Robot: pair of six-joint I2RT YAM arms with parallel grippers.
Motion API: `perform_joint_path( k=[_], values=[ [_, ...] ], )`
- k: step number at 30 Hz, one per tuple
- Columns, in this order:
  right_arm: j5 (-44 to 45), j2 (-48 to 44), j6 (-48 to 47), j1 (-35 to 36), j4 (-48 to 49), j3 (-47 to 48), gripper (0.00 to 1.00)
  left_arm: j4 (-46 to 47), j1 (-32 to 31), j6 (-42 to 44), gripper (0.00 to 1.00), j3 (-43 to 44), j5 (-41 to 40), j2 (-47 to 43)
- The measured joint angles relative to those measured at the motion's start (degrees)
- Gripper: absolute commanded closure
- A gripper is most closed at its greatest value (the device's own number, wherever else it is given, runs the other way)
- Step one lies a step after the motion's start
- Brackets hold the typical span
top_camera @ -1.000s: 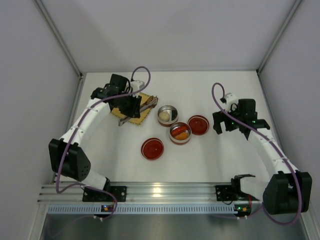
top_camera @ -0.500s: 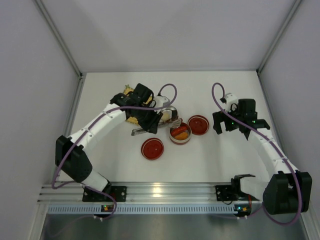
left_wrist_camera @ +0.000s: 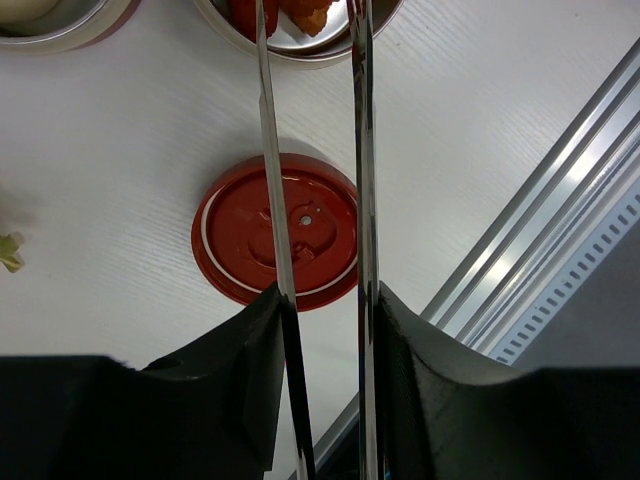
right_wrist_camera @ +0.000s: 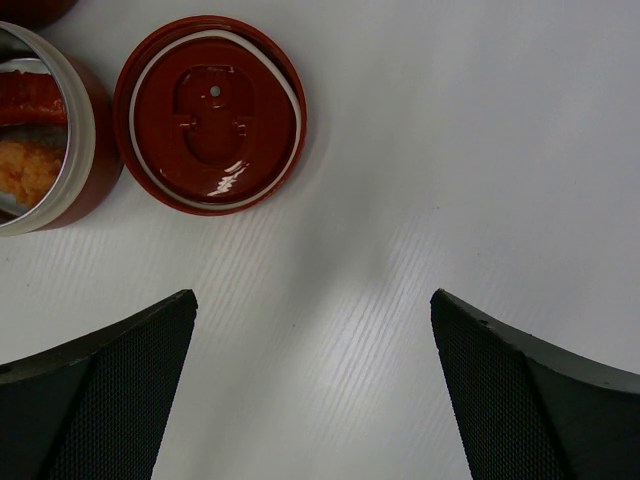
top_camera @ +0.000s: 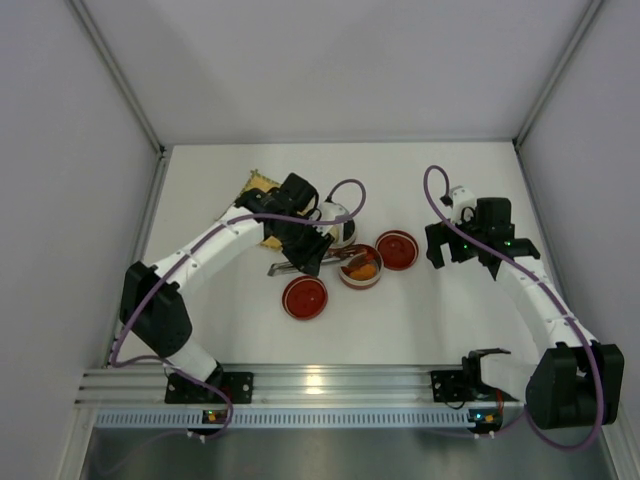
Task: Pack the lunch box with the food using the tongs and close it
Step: Place the fake food in the packing box.
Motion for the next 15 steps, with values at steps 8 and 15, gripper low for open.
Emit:
perform_joint_path(
  k=[8, 15],
  values=[
    [0.00, 0.00, 0.00, 0.00, 0.00, 0.00, 0.01, 0.04, -0.66, 0.02, 0.52, 0.02, -0.66, 1.90],
    [0.00, 0.02, 0.00, 0.00, 0.00, 0.00, 0.01, 0.11, -0.90, -0.04, 0.54, 0.68, -0.85, 1.90]
  ],
)
